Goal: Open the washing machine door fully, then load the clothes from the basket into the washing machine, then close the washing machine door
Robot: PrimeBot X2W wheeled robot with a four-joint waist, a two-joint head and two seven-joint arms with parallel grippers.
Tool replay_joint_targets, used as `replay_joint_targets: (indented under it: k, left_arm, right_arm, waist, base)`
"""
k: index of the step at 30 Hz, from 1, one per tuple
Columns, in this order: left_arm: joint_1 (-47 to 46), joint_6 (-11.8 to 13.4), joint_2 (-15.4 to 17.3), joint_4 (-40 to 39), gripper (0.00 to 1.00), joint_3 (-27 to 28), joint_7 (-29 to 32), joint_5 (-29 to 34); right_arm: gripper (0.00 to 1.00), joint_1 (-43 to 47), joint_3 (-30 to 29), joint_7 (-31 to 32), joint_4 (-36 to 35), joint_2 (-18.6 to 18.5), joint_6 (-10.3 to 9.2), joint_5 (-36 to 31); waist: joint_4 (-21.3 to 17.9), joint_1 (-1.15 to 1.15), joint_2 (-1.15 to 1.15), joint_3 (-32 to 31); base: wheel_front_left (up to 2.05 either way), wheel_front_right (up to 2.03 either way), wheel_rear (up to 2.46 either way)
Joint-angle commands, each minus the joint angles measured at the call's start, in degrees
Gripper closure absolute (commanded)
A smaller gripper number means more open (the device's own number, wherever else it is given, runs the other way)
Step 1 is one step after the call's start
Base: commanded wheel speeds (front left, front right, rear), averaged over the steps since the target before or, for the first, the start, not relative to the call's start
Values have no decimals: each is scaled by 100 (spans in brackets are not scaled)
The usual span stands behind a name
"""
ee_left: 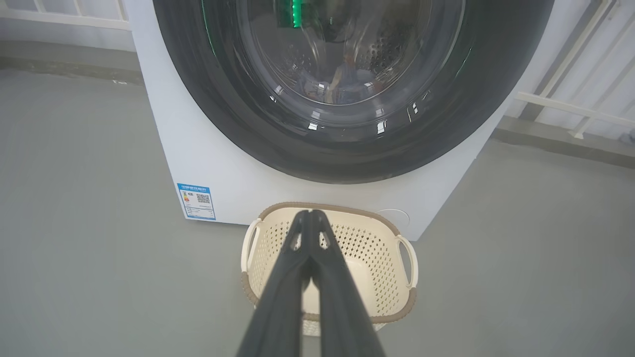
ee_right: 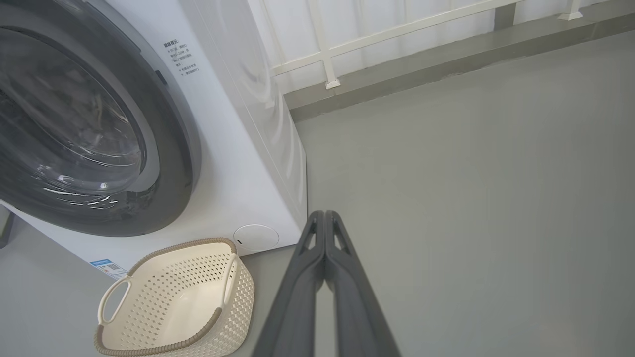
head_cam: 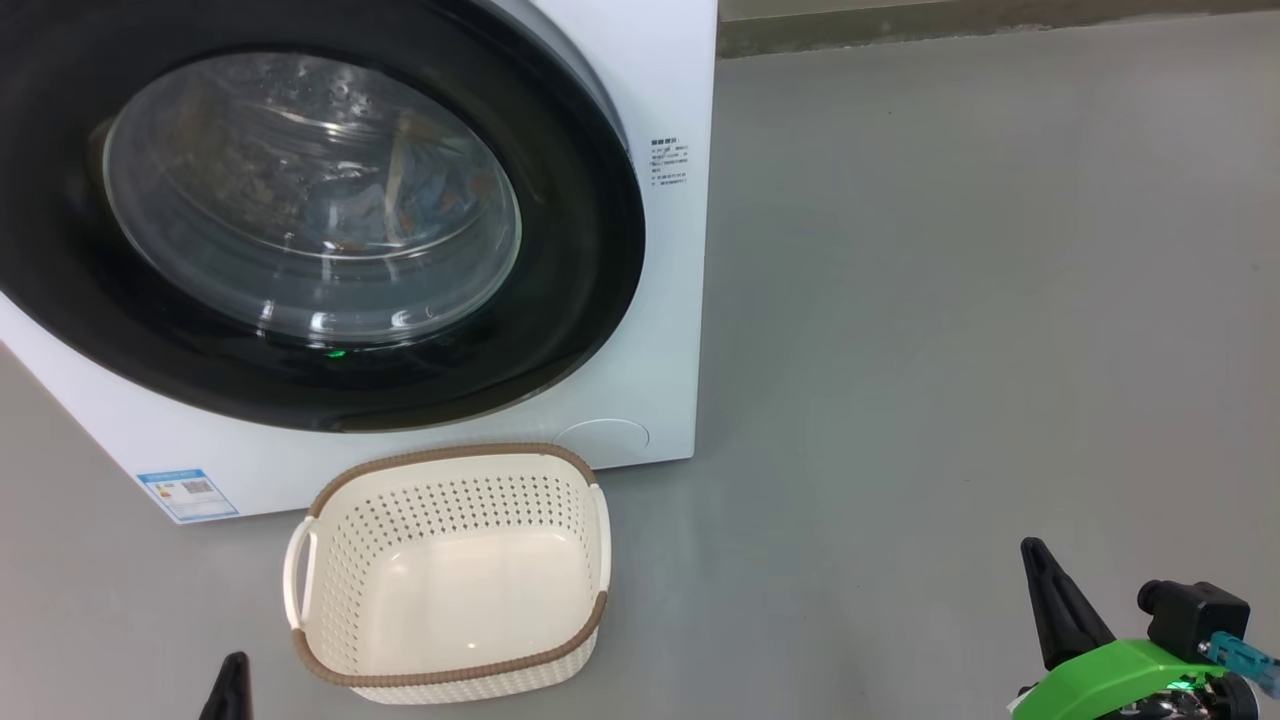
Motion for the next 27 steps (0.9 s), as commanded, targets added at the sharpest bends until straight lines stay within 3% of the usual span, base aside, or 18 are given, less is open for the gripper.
replay_joint_targets:
  k: [1,27]
  left_arm:
    - [-125,0,90,-177,100,27,26,-163]
    - [-244,1,5,-403,100,-4,451,-1817]
  right_arm:
    - [100,-147,-59,18,-167,-55,0,139]
    - [100,-175,-320,457,-408,96,0,1525]
  waist:
    - [3,0,0,3]
    - [67,-4,0,-4]
  base:
    - [0,0,0]
    - [0,0,0]
